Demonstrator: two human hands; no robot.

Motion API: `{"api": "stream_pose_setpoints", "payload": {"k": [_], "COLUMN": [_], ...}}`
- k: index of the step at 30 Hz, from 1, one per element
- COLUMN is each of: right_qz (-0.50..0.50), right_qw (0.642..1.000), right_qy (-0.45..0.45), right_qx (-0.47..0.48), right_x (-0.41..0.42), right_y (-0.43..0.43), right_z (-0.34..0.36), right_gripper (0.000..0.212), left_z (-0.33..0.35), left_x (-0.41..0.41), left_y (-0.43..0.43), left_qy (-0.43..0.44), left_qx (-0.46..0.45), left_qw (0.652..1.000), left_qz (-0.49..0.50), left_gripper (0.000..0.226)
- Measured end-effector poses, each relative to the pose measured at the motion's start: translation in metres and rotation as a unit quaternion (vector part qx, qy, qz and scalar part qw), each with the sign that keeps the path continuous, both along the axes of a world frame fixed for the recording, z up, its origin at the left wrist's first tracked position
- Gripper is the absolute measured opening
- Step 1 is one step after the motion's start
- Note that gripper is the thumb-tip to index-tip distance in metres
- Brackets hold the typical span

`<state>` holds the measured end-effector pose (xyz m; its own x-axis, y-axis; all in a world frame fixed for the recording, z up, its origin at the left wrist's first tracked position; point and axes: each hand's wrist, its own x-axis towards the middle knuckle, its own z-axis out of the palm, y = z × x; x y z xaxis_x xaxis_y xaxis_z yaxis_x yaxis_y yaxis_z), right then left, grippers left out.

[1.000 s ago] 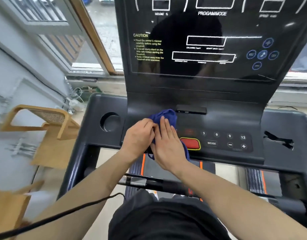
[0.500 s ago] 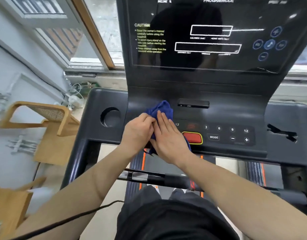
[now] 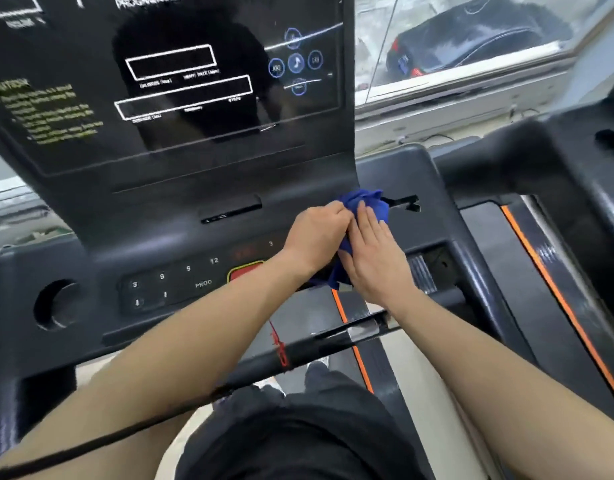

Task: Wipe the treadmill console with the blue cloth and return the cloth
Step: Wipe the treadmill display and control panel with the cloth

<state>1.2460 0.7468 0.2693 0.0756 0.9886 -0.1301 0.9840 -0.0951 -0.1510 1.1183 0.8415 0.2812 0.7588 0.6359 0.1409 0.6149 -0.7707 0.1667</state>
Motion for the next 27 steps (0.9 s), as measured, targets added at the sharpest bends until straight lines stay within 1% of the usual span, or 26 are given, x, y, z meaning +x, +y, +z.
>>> {"api": "stream_pose_setpoints", "payload": {"k": [3, 5, 10, 14, 18, 21, 23, 25, 27], "right_qz": [-0.001, 0.025, 0.132, 0.207, 0.256, 0.282, 0.295, 0.299, 0.299], "right_qw": [1.000, 0.999, 0.988, 0.974, 0.963, 0.957, 0.951, 0.945, 0.936], "right_qy": [0.012, 0.028, 0.071, 0.085, 0.078, 0.072, 0.088, 0.127, 0.180], "right_qx": [0.007, 0.020, 0.022, 0.018, 0.017, 0.021, 0.032, 0.046, 0.044], "right_x": [-0.022, -0.055, -0.170, -0.252, -0.304, -0.314, -0.314, -0.312, -0.306], "right_y": [-0.003, -0.002, 0.020, 0.031, 0.031, 0.024, 0.016, 0.007, -0.001], "right_z": [0.000, 0.000, -0.001, 0.002, 0.001, -0.003, -0.004, -0.002, 0.006], "right_gripper": [0.068, 0.067, 0.071, 0.068, 0.066, 0.069, 0.069, 0.064, 0.062], "left_z": [0.000, 0.000, -0.003, 0.001, 0.006, 0.018, 0.025, 0.031, 0.036], "left_x": [-0.026, -0.065, -0.192, -0.275, -0.323, -0.332, -0.334, -0.338, -0.339], "left_y": [-0.002, -0.008, -0.019, -0.032, -0.047, -0.056, -0.060, -0.064, -0.070], "left_qy": [-0.022, -0.046, -0.074, -0.055, -0.054, -0.062, -0.092, -0.151, -0.206], "left_qx": [-0.002, 0.018, 0.062, 0.076, 0.017, -0.031, -0.073, -0.148, -0.225], "left_qw": [1.000, 0.999, 0.987, 0.967, 0.936, 0.921, 0.910, 0.879, 0.831], "left_qz": [-0.017, 0.006, 0.132, 0.236, 0.347, 0.383, 0.398, 0.427, 0.466], "left_gripper": [0.024, 0.025, 0.025, 0.025, 0.018, 0.010, 0.007, 0.013, 0.021]}}
